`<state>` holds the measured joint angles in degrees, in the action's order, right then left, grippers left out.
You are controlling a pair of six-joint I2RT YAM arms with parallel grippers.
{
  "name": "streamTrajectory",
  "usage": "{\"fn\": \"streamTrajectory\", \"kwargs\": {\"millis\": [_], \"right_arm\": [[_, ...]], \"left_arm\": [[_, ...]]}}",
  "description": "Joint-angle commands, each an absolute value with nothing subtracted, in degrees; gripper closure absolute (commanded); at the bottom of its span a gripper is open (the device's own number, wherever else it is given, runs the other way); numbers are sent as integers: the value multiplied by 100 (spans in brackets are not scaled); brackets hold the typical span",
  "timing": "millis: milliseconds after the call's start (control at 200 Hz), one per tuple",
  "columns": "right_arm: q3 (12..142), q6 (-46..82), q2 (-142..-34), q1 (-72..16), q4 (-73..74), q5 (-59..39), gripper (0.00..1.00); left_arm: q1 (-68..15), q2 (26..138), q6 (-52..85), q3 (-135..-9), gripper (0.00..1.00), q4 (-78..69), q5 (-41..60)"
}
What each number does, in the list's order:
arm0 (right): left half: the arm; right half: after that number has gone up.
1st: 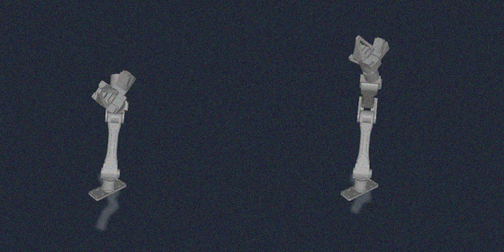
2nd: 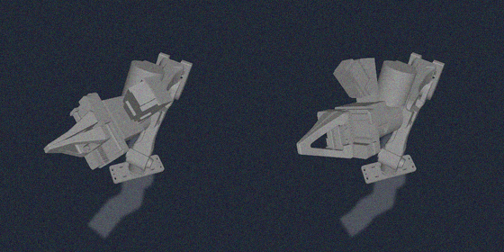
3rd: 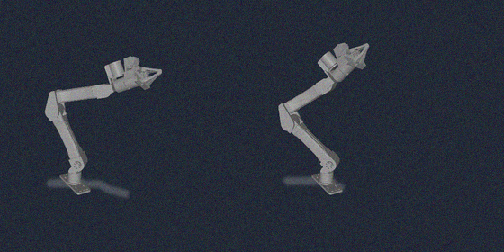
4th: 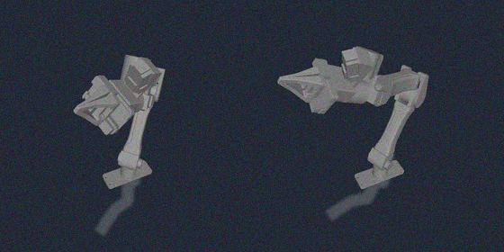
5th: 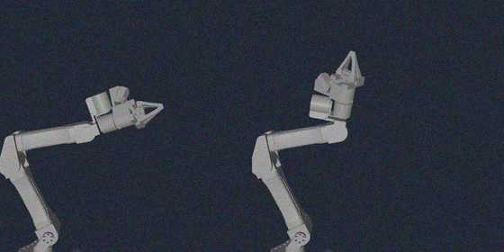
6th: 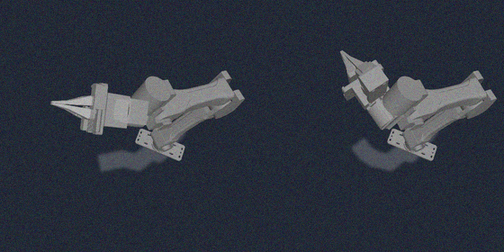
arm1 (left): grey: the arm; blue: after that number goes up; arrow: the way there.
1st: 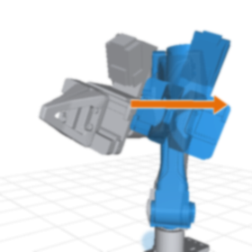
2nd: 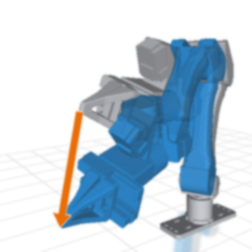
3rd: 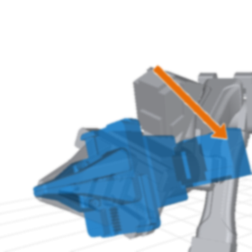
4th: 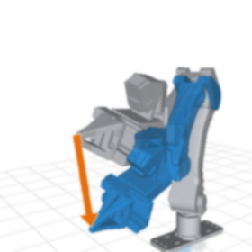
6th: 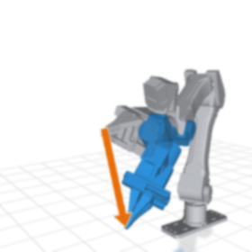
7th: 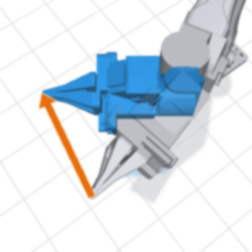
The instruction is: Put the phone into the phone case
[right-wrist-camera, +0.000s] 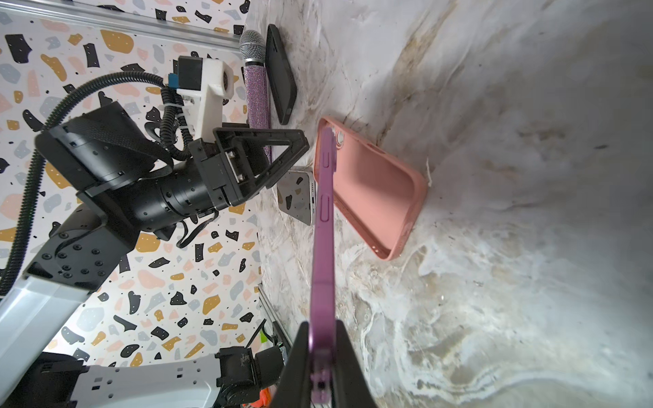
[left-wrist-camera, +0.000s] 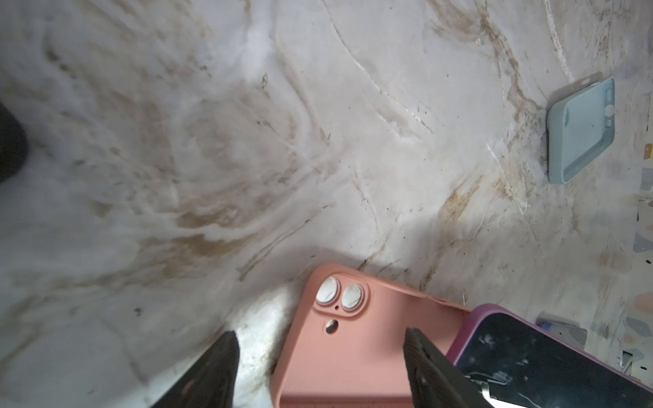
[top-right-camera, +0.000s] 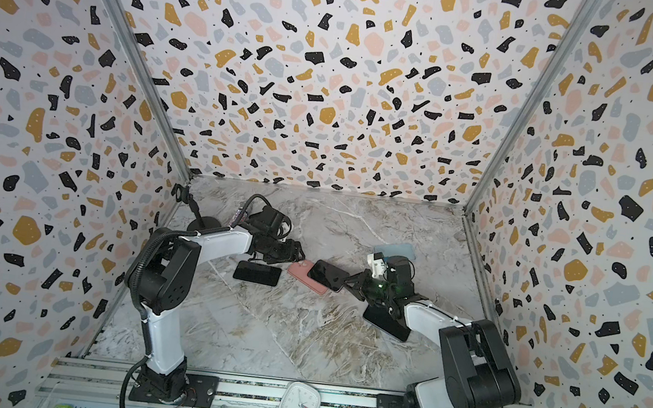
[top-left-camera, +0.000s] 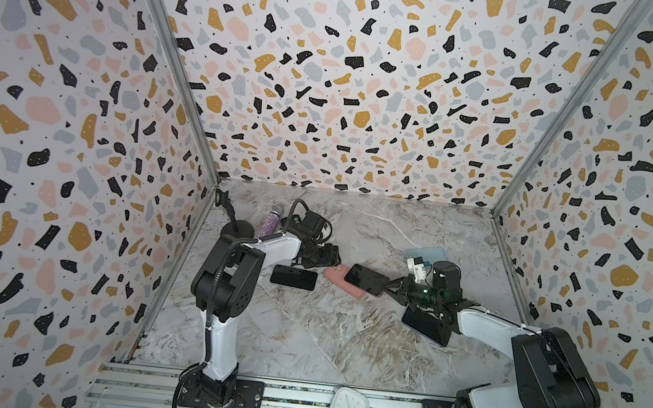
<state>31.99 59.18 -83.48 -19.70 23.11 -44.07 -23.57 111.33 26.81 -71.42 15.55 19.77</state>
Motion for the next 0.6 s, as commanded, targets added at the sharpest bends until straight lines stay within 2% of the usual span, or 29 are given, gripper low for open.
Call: {"fn": "streamTrajectory", "kwargs": {"millis": [0, 596], "right_arm": [[3469, 5836, -8463, -2017, 2897, -4735, 99], [3840, 5951, -9394, -2278, 3451, -4988, 99]], "left_arm": [[-2320, 11054, 2767, -7016, 26, 1320, 2225], [-2294, 11087, 2928, -6792, 28, 892, 2529]]}}
